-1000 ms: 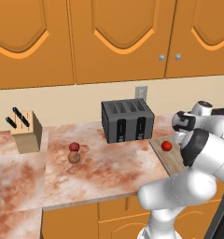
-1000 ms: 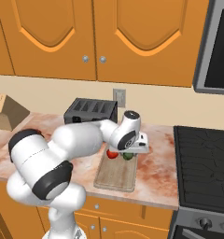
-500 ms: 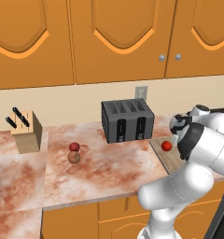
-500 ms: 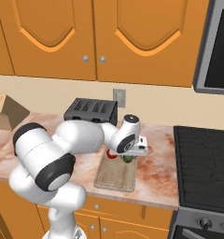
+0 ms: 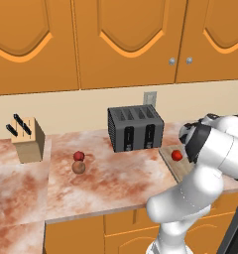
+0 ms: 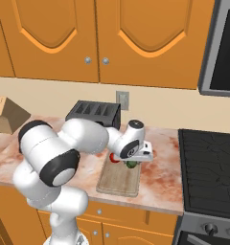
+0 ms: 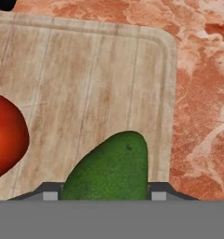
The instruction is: Place the avocado, onion, tomato, and bell pepper on the cutting board.
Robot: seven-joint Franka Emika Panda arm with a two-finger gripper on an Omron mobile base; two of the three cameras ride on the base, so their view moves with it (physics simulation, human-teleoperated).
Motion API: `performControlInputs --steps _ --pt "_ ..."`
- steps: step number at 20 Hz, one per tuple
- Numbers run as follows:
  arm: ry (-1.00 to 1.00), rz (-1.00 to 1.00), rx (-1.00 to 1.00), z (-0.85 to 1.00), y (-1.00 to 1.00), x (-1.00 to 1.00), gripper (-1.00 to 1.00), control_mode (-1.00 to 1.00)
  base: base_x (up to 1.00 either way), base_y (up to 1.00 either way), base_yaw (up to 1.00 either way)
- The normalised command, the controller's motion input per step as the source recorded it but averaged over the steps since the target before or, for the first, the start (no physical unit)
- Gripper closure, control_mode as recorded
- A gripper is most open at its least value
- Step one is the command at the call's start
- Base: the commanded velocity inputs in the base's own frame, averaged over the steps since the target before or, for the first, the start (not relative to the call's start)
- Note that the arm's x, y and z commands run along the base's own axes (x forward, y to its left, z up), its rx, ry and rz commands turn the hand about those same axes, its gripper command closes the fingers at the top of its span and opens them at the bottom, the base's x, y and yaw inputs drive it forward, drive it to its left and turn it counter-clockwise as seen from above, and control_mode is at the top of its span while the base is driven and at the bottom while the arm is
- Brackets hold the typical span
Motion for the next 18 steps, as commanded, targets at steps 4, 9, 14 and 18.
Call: performControlInputs --steps 4,9,14,18 --pt "0.0 0.0 0.0 -0.12 0.0 0.0 -1.0 -1.0 0.0 0.0 0.0" --pt "0.0 0.0 0.0 -0.02 0.0 0.0 -1.0 -1.0 0.0 0.0 0.0" --pt "0.0 0.0 0.0 0.06 0.0 0.0 -1.0 -1.0 0.0 0.0 0.0" --pt "-0.02 0.0 0.0 0.31 0.0 0.0 -1.0 -1.0 0.0 0.0 0.0"
